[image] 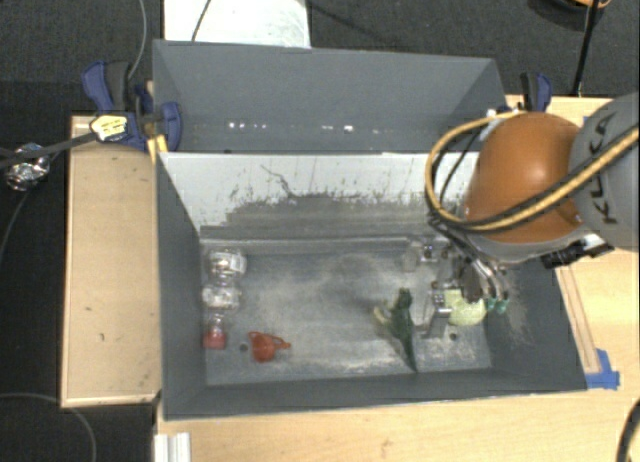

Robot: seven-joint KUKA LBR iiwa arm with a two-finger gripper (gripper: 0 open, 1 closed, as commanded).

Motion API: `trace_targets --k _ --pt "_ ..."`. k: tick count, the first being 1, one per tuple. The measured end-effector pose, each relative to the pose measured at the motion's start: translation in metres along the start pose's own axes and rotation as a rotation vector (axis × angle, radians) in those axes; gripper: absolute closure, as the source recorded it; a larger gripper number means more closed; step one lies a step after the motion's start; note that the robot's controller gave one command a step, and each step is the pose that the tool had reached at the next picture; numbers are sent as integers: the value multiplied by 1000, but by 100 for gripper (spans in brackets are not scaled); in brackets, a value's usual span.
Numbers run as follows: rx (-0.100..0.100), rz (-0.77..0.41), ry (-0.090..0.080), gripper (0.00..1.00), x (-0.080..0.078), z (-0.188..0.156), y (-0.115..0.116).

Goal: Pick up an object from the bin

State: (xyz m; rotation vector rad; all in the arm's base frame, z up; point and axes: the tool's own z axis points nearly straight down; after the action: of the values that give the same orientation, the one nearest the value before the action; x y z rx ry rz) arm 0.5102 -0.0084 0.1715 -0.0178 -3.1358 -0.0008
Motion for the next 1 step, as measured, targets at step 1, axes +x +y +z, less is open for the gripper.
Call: trace_targets --k 1 --pt "0 0 -9 0 -2 -4 0"
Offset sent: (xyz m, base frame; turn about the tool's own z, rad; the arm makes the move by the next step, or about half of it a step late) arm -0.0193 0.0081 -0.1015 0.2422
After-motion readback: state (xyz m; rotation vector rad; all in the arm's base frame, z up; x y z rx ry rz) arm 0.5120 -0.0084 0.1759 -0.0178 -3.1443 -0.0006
